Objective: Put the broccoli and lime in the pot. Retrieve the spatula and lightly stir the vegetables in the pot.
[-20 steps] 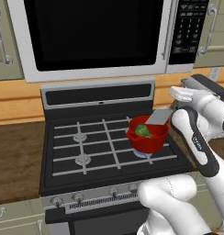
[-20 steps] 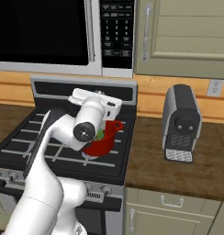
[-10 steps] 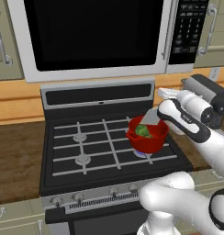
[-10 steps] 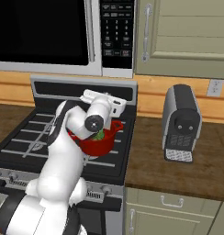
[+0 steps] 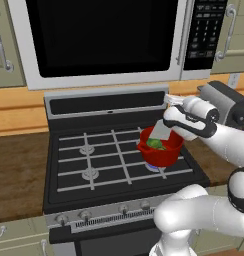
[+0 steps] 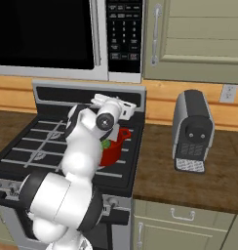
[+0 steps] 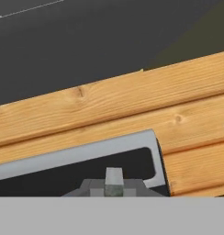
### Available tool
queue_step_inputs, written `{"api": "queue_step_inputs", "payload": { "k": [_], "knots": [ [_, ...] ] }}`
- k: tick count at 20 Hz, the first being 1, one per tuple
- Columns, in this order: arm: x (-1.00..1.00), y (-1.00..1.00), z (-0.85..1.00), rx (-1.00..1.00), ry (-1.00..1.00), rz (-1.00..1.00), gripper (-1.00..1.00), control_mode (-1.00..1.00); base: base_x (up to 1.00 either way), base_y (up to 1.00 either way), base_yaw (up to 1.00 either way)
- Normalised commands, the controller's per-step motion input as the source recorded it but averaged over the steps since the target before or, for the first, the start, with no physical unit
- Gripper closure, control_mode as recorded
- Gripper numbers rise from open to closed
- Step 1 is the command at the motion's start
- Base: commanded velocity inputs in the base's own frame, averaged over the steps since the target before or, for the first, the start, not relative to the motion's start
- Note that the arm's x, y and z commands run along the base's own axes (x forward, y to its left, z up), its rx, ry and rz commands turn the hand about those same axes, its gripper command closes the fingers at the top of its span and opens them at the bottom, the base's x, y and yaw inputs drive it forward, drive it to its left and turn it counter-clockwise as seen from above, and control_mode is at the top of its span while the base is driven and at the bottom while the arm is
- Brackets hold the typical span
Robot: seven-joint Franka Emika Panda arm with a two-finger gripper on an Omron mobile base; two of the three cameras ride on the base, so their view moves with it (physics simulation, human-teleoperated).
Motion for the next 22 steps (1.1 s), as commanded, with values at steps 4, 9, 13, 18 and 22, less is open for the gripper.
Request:
{"api": "queue_step_inputs", "payload": {
  "k": [4, 9, 13, 18, 22],
  "knots": [
    [0.15, -0.14, -0.10, 0.00, 0.00, 0.01, 1.00, -1.00, 0.00, 0.00, 0.00],
    [-0.39, -0.31, 0.10, 0.00, -0.06, 0.00, 1.00, -1.00, 0.00, 0.00, 0.00],
    [0.01, -0.13, 0.34, 0.03, -0.04, 0.00, 1.00, -1.00, 0.00, 0.00, 0.00],
    [0.03, -0.04, 0.21, 0.03, 0.01, 0.00, 1.00, -1.00, 0.00, 0.00, 0.00],
    [-0.07, -0.01, 0.00, 0.00, 0.09, 0.01, 1.00, -1.00, 0.00, 0.00, 0.00]
  ]
}}
